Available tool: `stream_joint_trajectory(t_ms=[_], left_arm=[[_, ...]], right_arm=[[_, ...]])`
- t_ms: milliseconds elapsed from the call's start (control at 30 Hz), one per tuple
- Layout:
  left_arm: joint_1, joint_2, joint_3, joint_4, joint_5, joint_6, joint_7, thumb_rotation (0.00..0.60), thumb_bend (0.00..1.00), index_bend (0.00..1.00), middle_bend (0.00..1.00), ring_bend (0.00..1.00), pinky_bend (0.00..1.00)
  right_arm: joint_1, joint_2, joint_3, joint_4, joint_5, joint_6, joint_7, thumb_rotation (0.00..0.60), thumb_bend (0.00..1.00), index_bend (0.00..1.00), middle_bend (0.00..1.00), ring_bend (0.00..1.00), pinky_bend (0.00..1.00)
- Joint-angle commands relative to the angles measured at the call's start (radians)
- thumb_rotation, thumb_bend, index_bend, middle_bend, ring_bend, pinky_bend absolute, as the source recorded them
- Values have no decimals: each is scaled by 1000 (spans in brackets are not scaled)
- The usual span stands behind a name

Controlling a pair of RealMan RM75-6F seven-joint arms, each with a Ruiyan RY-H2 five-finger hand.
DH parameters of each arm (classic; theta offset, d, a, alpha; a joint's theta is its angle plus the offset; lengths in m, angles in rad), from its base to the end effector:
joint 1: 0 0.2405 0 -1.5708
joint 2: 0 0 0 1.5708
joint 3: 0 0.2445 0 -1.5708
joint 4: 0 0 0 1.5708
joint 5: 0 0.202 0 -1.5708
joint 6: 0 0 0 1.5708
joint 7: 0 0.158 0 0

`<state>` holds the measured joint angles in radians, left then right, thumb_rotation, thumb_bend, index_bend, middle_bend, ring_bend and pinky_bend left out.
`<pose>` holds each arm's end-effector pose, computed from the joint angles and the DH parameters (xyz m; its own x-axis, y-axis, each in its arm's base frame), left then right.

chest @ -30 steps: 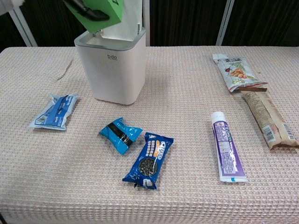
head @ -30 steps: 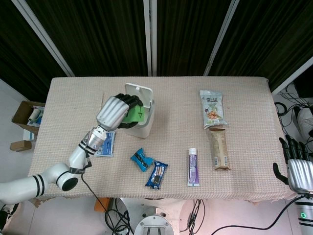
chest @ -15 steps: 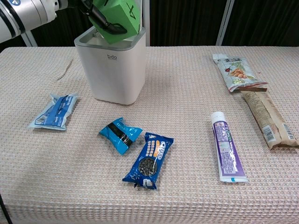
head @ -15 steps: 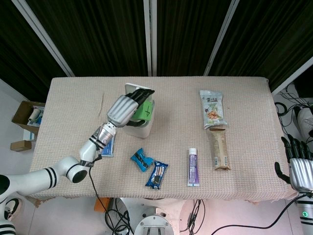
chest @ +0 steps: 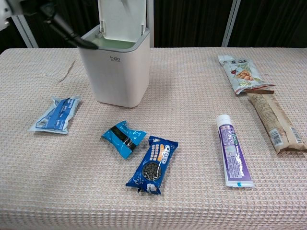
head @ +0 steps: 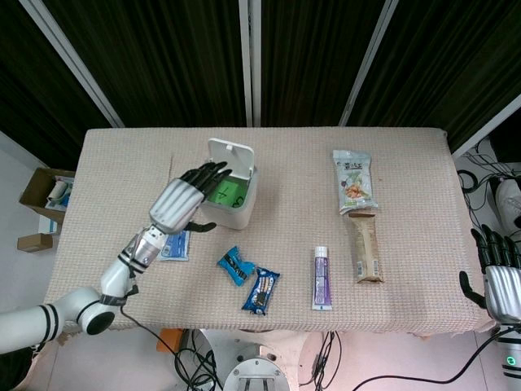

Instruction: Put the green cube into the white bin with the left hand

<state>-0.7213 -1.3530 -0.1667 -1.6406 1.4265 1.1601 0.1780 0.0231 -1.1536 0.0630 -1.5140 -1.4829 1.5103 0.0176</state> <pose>-0.0971 0.3324 0.0610 0.3675 0.0202 0.9298 0.7719 -0.5642 -0.2928 -0.3242 -0.1776 0.1671 0.4357 0.0143 0.9000 -0.8983 0.0704 0.4338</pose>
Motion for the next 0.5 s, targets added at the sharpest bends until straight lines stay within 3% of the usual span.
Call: stream_joint_trajectory(t_ms=[33,100,200,367,500], left_arm=[[213,92,201,-96,126,205,104,534,96,73,83,75,252],[302,89,277,-38,176,287,109,537,96,89,92,75,252],[401,78,338,30,176,351,66,535,96,98,92,74,251],[497,60,348,114,169,433,28,533,99,109,92,75,251],[526,54,334,153,157,435,-15,525,101,108,93,75,251]], right_arm=[[-1,-4,0,9,-1,2,7,600,364,0,0,0,0],[0,-8,0,17,0,0,10,600,364,0,0,0,0],[4,-17,-3,29,-2,-10,13,600,365,0,0,0,0],[11,-34,-10,40,-6,-27,13,600,364,0,0,0,0],[18,-39,-13,35,-17,-31,-2,600,364,0,0,0,0]])
